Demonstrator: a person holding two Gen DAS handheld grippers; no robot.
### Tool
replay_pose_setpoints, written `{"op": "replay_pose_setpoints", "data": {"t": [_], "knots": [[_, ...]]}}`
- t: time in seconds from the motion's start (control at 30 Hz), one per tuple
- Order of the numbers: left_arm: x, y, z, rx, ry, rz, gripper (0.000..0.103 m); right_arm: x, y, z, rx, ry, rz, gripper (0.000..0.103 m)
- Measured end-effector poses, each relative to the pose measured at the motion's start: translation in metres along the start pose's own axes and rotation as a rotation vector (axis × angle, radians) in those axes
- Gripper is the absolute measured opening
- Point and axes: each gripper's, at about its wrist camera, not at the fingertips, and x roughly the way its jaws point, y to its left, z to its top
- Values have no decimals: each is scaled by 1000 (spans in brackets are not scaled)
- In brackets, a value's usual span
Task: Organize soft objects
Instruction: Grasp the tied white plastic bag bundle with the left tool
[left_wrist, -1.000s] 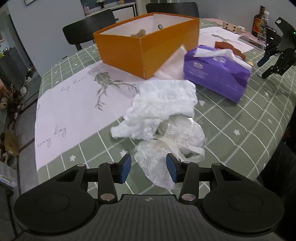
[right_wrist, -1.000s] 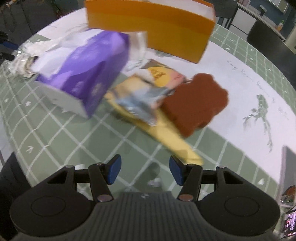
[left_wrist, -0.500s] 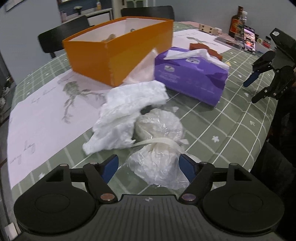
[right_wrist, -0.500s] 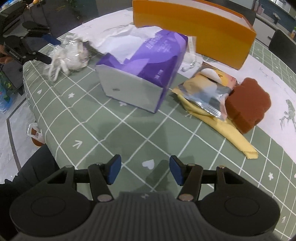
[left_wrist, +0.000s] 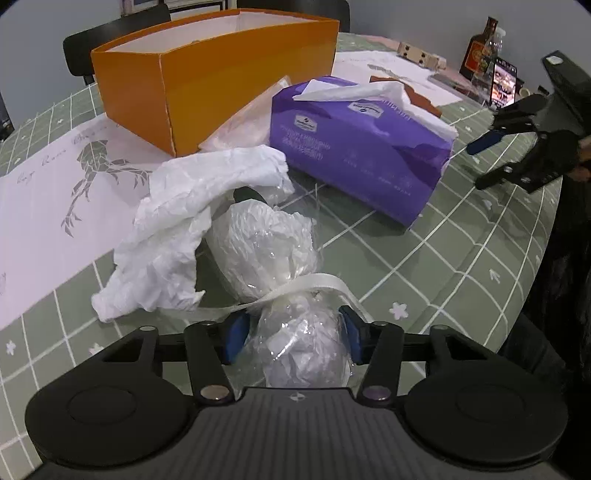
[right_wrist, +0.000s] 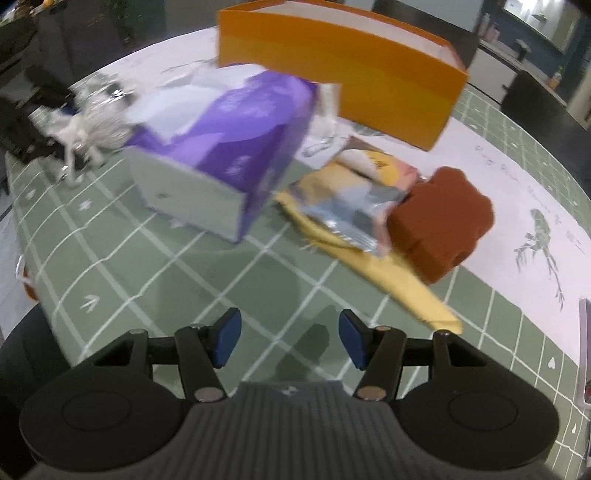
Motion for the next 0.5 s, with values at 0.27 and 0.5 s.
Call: {"op": "replay_pose_setpoints", "data": {"t": [0.27, 0.5], "knots": [[-12, -21, -14, 6, -5, -40, 56, 25, -40, 13, 67, -33, -28, 59], [-13, -22, -21, -15, -10, -44, 56, 37, -48, 20, 59, -73, -70, 56]]}}
